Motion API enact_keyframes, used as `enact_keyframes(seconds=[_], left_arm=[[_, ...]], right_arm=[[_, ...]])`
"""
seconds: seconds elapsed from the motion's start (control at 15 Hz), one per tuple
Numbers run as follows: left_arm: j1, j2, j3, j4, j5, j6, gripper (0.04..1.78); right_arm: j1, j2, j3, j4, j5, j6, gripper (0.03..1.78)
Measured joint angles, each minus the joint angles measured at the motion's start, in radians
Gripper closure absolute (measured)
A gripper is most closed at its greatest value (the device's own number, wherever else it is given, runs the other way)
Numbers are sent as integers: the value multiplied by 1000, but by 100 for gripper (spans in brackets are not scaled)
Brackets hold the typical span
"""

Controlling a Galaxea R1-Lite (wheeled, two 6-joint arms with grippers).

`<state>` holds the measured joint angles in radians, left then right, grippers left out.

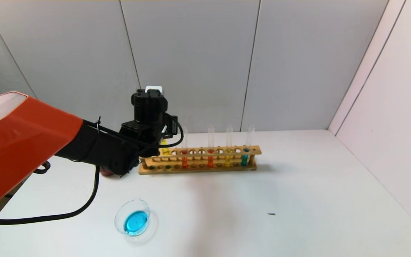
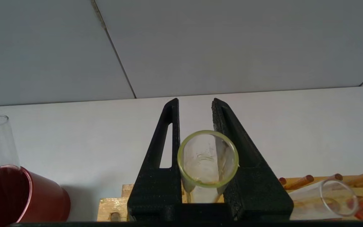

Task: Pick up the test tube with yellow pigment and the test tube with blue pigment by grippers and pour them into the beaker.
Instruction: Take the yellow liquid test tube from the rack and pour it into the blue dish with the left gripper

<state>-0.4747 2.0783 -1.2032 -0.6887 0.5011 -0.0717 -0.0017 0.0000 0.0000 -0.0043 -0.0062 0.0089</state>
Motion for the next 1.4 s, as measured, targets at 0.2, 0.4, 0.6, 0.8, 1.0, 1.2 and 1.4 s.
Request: enact_keyframes(seconds=[0.2,0.4,0.6,0.8,1.0,1.2,1.4], left_arm=[[0,-14,-31,28,1,1,144],[1,-28,-70,72,4,4,145],[-3,-45,-112,118,3,4,145],[-1,-72,-139,154,9,29,145],[0,-130,-113,222,37,41,145],[16,-206,-27,266,47,51,145],[37,-285,92,289,35,72,145]], right_arm=[[0,0,0,0,0,0,11],[0,0,0,0,0,0,11],[0,0,0,0,0,0,11],[0,0,0,0,0,0,11],[0,0,0,0,0,0,11],[0,0,0,0,0,0,11],[0,0,0,0,0,0,11]])
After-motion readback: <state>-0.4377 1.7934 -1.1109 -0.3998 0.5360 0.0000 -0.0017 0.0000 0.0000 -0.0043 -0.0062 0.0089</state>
